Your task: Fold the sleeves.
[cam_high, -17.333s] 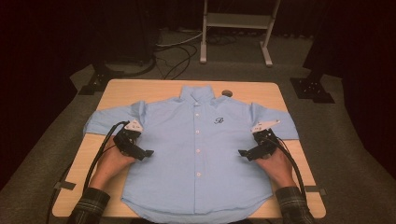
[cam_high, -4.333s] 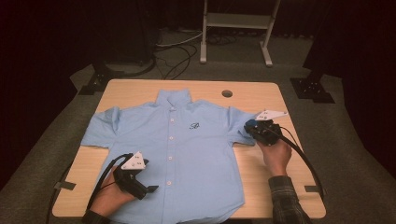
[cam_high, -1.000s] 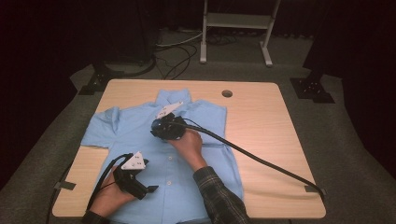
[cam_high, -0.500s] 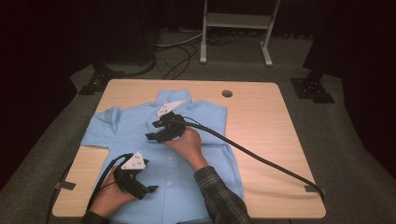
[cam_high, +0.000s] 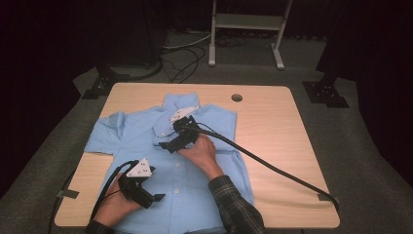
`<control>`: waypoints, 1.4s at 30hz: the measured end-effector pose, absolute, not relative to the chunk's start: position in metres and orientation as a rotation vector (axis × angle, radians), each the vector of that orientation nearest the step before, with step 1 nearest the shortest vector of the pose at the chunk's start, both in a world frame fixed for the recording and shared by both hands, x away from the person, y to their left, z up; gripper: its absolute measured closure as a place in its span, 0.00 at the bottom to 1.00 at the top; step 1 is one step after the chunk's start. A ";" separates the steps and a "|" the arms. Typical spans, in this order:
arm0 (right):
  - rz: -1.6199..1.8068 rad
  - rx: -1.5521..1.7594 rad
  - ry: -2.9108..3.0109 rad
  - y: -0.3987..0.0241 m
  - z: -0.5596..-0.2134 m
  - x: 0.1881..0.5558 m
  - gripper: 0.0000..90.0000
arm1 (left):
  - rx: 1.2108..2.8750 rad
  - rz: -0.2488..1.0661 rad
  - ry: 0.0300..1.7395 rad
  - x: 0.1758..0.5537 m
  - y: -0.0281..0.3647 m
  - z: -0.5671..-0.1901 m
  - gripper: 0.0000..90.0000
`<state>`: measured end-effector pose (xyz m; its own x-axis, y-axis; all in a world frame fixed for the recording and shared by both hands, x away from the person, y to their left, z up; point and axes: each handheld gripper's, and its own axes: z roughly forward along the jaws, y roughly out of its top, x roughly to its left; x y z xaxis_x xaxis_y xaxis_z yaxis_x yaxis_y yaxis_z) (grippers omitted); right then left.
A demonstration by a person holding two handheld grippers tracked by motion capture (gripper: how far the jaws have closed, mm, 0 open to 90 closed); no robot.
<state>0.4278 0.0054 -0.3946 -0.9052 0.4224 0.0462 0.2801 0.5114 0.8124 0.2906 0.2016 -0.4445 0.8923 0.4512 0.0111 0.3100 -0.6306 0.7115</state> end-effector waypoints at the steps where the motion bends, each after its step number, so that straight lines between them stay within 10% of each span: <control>1: 1.335 0.616 2.592 0.003 -0.394 0.428 0.02 | 2.300 0.243 0.542 0.291 0.202 -0.444 0.00; 42: 1.104 0.790 2.590 -0.135 -0.411 0.395 0.00 | 2.302 0.243 0.540 0.291 0.202 -0.444 0.00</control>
